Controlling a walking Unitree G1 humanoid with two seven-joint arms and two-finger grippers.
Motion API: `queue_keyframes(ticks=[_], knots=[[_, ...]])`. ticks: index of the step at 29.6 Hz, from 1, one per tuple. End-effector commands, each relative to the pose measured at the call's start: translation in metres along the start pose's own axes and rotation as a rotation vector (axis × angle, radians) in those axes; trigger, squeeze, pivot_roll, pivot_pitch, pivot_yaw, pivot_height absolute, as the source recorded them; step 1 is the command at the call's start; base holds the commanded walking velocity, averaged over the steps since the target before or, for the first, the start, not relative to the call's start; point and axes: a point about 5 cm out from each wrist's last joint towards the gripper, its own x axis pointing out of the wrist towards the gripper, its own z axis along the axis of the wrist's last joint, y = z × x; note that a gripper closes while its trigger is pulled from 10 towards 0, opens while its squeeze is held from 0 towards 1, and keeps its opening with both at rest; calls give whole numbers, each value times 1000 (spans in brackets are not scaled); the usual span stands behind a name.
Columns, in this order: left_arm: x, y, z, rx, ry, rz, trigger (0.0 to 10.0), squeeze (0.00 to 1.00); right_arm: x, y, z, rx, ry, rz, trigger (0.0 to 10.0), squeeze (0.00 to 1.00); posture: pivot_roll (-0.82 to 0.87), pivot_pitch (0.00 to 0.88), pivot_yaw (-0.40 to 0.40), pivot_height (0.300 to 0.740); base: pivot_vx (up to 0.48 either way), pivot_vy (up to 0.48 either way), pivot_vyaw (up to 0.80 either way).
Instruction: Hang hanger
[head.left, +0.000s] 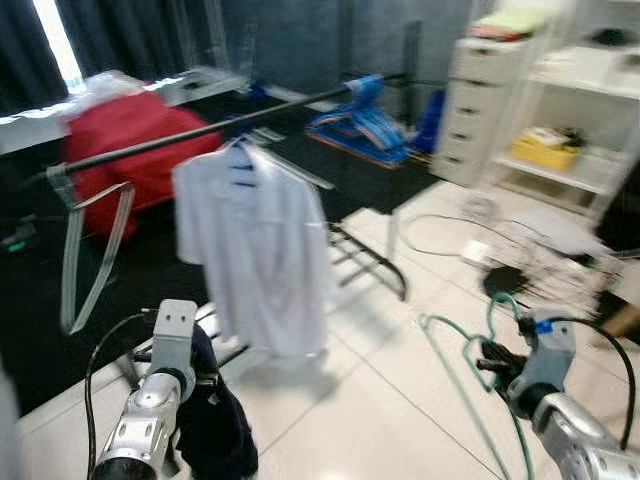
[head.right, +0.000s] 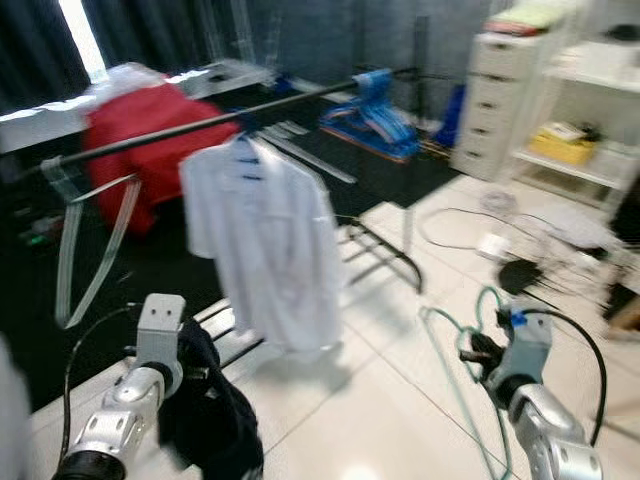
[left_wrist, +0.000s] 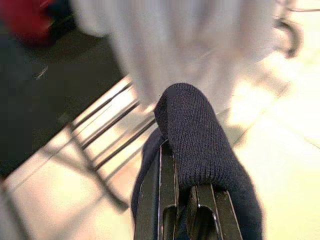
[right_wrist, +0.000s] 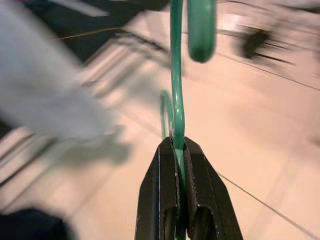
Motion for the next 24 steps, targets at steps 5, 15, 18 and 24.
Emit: queue_keyframes(ticks=[5, 15, 18, 24], knots=[[-9, 12, -19, 17, 10, 72, 10000, 0, 4, 0, -6, 34, -5, -27, 10000, 0, -41, 0, 31, 740, 0, 0, -769], [-27, 21, -83, 112, 204, 119, 10000, 0, -11, -20, -90, 42, 171, -190, 10000, 0, -25, 0, 28, 740, 0, 0, -783], [-26, 21, -81, 67, 189, 98, 10000, 0, -19, -21, -104, 90, 180, -222, 10000, 0, -8, 0, 36, 740, 0, 0, -800], [-25, 18, -80, 95, 161, 47, 10000, 0, -17, -17, -105, 104, 161, -196, 10000, 0, -11, 7, 38, 740, 0, 0, -800]])
